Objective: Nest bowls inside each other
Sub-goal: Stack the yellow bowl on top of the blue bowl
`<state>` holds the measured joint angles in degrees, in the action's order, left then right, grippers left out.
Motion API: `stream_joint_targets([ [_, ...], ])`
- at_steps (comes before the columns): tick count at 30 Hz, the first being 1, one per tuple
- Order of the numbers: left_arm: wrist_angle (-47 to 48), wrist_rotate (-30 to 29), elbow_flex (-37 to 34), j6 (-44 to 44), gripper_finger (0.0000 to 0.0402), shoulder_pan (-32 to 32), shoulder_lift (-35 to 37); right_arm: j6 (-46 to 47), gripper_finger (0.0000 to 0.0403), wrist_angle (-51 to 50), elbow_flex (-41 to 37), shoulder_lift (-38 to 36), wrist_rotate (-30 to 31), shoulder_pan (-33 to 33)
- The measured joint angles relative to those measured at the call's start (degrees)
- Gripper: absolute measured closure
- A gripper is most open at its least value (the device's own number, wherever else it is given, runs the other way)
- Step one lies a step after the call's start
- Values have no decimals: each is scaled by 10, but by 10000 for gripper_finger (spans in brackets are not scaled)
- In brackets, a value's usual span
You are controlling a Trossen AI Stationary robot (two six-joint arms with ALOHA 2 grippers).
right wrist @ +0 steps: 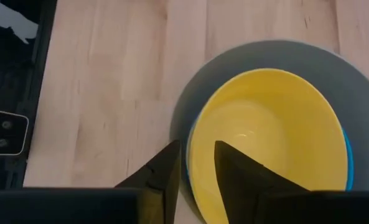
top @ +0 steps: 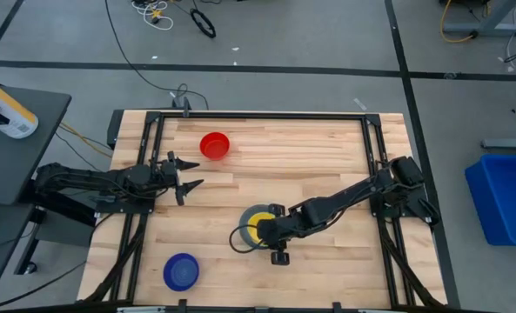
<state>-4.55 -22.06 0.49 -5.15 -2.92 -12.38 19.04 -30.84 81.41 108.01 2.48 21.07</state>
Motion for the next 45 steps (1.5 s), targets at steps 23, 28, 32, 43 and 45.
stream_joint_targets([
  [23, 0, 0, 0, 0, 107, 0, 0, -5, 337, -15, 0, 9, -15, 0],
  [28, 0, 0, 0, 0, 107, 0, 0, -15, 395, -20, 0, 9, 9, 7],
  [32, 0, 0, 0, 0, 107, 0, 0, -17, 399, -19, 0, 9, 18, 14],
  [43, 0, 0, 0, -2, 107, 0, 0, -25, 401, -18, 0, 47, 15, 16],
  [45, 0, 0, 0, -2, 107, 0, 0, -26, 402, -16, 0, 59, 5, 15],
])
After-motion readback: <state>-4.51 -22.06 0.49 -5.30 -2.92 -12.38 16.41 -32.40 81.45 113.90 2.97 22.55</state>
